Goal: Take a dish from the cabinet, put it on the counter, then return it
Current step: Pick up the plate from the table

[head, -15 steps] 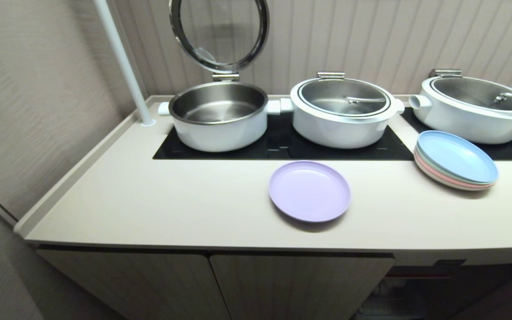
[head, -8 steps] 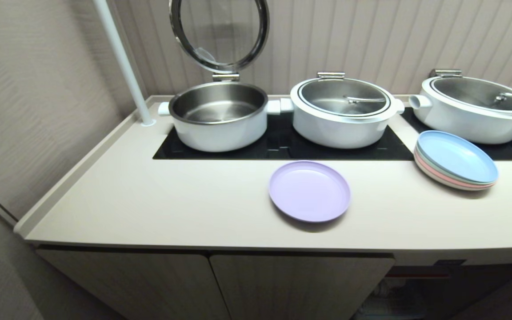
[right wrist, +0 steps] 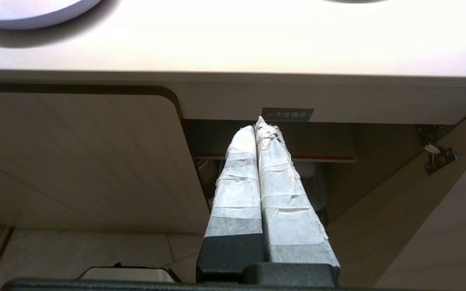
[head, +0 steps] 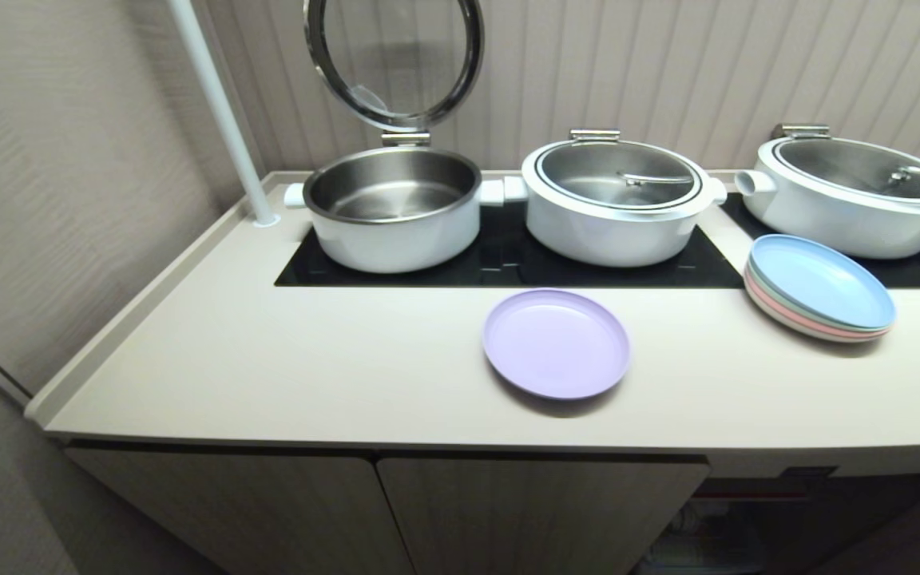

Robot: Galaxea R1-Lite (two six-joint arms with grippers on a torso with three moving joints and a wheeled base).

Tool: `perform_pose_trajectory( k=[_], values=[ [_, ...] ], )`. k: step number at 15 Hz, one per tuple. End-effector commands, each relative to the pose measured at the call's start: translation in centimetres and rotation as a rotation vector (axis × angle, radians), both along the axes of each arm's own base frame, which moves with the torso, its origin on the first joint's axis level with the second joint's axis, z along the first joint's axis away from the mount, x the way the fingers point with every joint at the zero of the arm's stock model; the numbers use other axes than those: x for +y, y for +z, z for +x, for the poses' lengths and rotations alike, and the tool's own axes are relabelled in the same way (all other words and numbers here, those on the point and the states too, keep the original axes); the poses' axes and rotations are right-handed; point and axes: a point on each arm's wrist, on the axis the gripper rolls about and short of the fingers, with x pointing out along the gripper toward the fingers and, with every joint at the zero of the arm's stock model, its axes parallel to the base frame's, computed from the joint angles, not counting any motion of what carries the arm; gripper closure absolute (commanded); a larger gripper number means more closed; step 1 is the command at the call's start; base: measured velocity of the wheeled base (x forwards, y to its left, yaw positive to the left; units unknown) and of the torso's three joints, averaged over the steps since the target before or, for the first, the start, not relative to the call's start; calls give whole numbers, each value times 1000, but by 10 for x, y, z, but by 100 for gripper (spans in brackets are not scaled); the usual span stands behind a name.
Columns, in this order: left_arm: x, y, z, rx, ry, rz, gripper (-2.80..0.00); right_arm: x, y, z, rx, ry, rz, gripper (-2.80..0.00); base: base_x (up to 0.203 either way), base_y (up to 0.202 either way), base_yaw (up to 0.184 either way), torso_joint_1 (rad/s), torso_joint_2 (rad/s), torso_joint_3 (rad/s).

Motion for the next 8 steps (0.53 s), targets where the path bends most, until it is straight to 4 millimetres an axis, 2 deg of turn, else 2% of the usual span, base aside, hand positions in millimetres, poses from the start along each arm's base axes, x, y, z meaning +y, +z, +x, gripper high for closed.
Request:
perform_pose_trajectory(
  k=[1,8],
  values=[
    [0,0,0,0,0,-1,0,0,10,19,92,1,3,0,0,0,0,0,0,0],
    [0,0,0,0,0,-1,0,3,54,65,141,122,42,0,0,0,0,0,0,0]
  ],
)
